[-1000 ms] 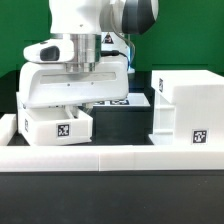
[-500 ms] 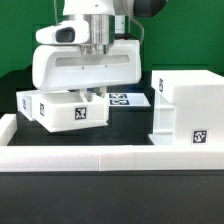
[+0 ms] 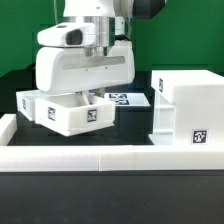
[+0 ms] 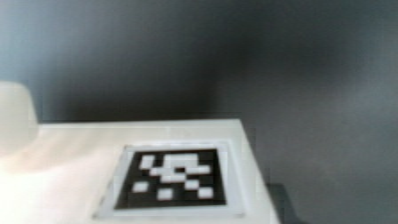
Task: Assemble drawer
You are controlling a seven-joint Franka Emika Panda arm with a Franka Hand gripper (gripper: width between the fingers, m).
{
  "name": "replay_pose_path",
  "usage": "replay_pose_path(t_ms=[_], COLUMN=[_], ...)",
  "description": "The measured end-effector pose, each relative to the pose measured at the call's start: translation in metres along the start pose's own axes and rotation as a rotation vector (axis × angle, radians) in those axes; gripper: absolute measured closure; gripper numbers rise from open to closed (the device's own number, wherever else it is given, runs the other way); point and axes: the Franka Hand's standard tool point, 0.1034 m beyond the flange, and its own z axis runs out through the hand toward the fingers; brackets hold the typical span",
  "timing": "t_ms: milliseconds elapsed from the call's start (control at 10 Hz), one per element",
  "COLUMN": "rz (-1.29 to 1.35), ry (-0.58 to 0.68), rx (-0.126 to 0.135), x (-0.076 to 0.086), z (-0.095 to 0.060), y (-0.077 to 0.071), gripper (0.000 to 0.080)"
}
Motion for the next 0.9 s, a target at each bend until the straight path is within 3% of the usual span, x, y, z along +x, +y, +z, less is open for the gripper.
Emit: replay_pose_path(t_ms=[600, 700, 900], rz=[-0.408, -0.480, -0.676], ry=[-0.030, -0.045, -0.068], rx=[0.006, 0.019, 0.014], x=[-0.0104, -0.0089, -0.0030], z=[0.0005, 0.0008, 0.0036], y=[0.0067, 0.0071, 0.0106], gripper=[0.0758, 0.0758, 0.0758])
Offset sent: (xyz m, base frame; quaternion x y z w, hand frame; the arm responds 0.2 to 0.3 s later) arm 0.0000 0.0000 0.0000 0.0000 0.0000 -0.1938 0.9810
